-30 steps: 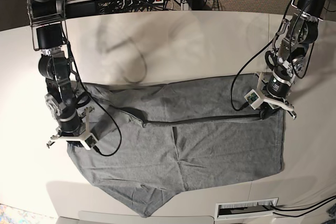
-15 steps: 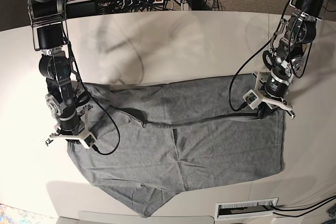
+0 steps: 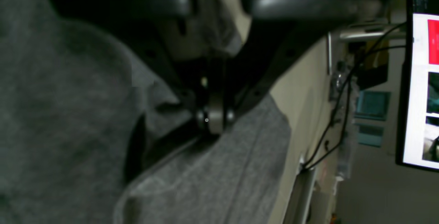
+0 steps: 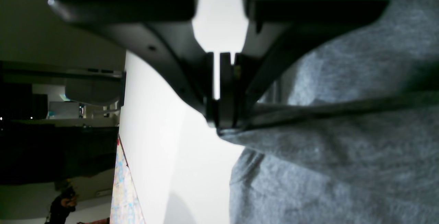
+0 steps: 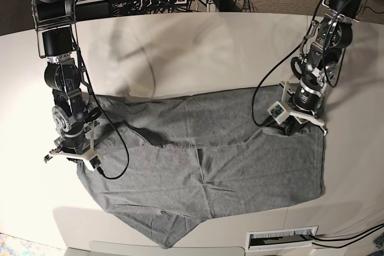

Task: Fold the T-shirt properly
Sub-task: 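Lift the shoulder edge and pull it across the shirt toward the hem, then drag the held shoulder edge back toward the collar, flattening the shirt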

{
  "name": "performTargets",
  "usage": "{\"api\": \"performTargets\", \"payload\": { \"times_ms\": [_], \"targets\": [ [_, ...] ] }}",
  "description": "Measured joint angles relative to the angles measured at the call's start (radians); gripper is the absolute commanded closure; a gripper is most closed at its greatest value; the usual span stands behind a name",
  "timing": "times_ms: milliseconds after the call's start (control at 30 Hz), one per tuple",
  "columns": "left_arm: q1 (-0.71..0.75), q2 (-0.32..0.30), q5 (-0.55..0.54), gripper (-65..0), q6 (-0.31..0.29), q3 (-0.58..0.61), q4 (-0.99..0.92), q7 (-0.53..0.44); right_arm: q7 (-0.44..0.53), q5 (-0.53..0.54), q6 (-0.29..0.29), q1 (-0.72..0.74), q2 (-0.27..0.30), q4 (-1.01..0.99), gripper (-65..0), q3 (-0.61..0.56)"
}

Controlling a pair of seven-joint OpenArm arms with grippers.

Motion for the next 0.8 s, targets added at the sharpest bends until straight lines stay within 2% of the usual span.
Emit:
{"api": "performTargets", "payload": {
  "times_ms": [133, 167, 267, 333, 367, 533, 600, 667, 733, 800],
  "targets": [
    [0.0, 0.0, 0.0, -0.2, 0.0, 0.0, 0.0, -0.004, -0.003, 0.0, 0.0, 0.0, 0.0, 0.0, 0.0, 0.0],
    [0.0, 0.0, 0.0, -5.4, 0.0, 0.0, 0.0, -0.004, -0.003, 0.0, 0.0, 0.0, 0.0, 0.0, -2.3, 0.0],
    [0.0, 0.0, 0.006, -17.4, 0.0, 0.0, 0.0, -0.004, -0.003, 0.0, 0.0, 0.0, 0.0, 0.0, -16.4, 0.0],
    [0.0, 0.0, 0.006, -18.6, 0.0, 0.0, 0.0, -0.004, -0.003, 0.0, 0.0, 0.003, 0.0, 0.0, -22.6, 0.0],
    [0.0, 0.0, 0.006, -18.5, 0.0, 0.0, 0.0, -0.004, -0.003, 0.0, 0.0, 0.005, 0.0, 0.0, -23.2, 0.0],
    [0.0, 0.0, 0.006, -18.5, 0.0, 0.0, 0.037, 0.039, -0.055, 0.001, -0.003, 0.032, 0.0, 0.0, -23.2, 0.0],
    [0.0, -0.003, -0.03, -18.5, 0.0, 0.0, 0.069, 0.078, -0.095, 0.001, -0.003, 0.033, 0.0, 0.005, -23.2, 0.0],
    [0.0, -0.014, -0.058, -18.5, -0.027, 0.0, 0.103, 0.1, -0.14, 0.027, 0.016, 0.033, 0.001, 0.031, -22.8, 0.0],
    [0.0, -0.027, -0.074, -18.1, -0.086, 0.0, 0.139, 0.112, -0.173, 0.085, 0.082, 0.034, 0.003, 0.072, -17.8, 0.001],
    [0.0, -0.037, -0.109, -10.9, -0.146, 0.0, 0.166, 0.124, -0.213, 0.172, 0.138, 0.036, 0.0, 0.113, -8.4, 0.0]
  ]
}}
